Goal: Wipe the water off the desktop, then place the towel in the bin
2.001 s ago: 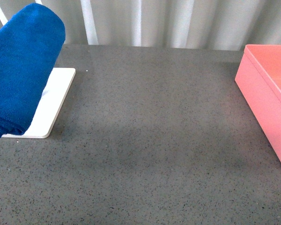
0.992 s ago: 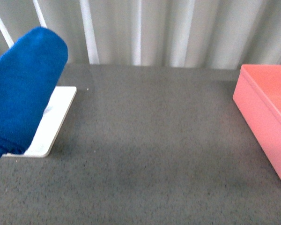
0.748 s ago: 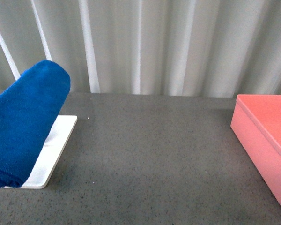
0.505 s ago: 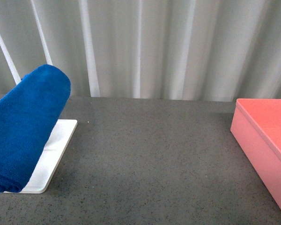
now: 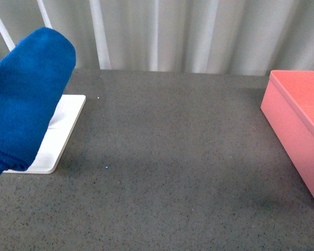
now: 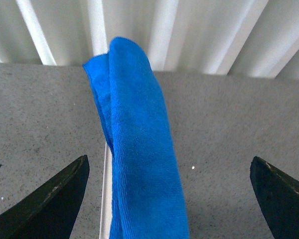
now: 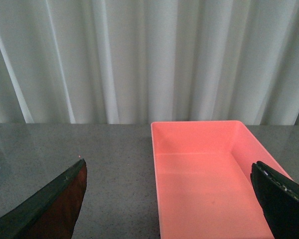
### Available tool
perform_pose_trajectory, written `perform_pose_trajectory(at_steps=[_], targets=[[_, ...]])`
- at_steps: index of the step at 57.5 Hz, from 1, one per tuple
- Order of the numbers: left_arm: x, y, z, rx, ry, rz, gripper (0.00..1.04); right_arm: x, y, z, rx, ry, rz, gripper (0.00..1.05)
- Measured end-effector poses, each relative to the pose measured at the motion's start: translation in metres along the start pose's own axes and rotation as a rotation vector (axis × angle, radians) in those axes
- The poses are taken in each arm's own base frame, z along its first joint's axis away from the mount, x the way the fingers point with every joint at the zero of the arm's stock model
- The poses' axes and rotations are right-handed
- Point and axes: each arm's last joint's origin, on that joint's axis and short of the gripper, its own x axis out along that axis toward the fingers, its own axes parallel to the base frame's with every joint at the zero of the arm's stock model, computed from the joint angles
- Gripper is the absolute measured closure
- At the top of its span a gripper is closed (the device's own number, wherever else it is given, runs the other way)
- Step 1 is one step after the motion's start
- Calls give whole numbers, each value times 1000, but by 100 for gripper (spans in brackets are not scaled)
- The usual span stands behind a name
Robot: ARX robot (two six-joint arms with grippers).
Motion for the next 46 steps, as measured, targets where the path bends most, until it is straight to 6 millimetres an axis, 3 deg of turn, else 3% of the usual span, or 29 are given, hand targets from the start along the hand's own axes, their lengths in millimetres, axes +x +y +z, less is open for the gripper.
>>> perform_pose_trajectory(at_steps=[8, 14, 31, 46], targets=[[62, 2, 25, 134, 129, -6, 7, 0, 0, 0, 0, 0, 0, 7], [85, 1, 36, 193, 122, -10, 7, 0, 0, 0, 0, 0, 0, 7], [135, 7, 34, 246, 245, 17, 7, 0, 0, 0, 0, 0, 0, 7], [158, 14, 26, 228, 288, 36, 7, 0, 0, 0, 0, 0, 0, 7]])
